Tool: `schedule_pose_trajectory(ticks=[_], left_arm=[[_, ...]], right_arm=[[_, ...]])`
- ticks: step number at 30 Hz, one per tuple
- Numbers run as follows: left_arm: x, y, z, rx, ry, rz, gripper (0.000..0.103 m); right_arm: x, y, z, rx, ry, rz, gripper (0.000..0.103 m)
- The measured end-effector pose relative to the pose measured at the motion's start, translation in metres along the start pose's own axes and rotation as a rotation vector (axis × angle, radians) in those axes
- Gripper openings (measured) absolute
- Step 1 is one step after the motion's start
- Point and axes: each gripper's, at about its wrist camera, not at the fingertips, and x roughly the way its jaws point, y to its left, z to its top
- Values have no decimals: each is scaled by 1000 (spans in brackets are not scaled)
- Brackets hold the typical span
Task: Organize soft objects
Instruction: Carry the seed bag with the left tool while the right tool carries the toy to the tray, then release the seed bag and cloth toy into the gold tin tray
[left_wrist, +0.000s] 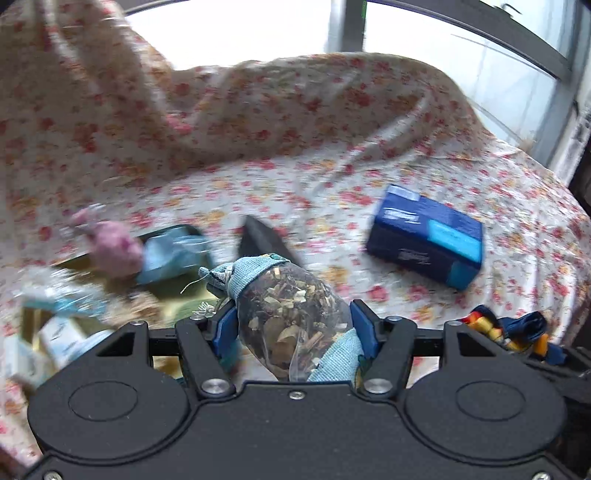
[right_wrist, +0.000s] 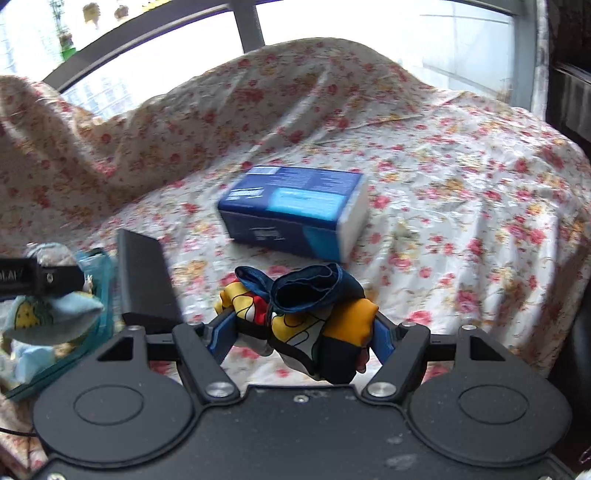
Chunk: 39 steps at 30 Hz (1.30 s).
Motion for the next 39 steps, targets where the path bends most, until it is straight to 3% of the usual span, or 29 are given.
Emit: schedule_pose_trajectory(ticks=[8, 15, 20, 28, 31, 33, 35, 39], left_arm=[[-17, 73, -10, -129, -32, 147, 59], [-16, 132, -12, -247, -48, 274, 59], [-9, 164, -12, -305, -39, 333, 59], [8, 192, 0, -348, -23, 385, 59], [15, 198, 6, -359, -17, 401, 63], [20, 200, 8, -368, -15, 415, 70], [21, 200, 9, -367, -17, 423, 78], [21, 197, 8, -362, -5, 417, 81]], right_arm=[[-9, 47, 10, -81, 14, 142, 71], [-4, 111, 29, -185, 36, 289, 71], [4, 165, 41, -269, 31, 346, 71], [24, 243, 64, -376, 3, 413, 71], [34, 266, 71, -393, -9, 438, 77], [41, 277, 73, -395, -23, 447, 85], [45, 280, 73, -396, -34, 438, 85], [46, 272, 73, -388, -30, 430, 86]])
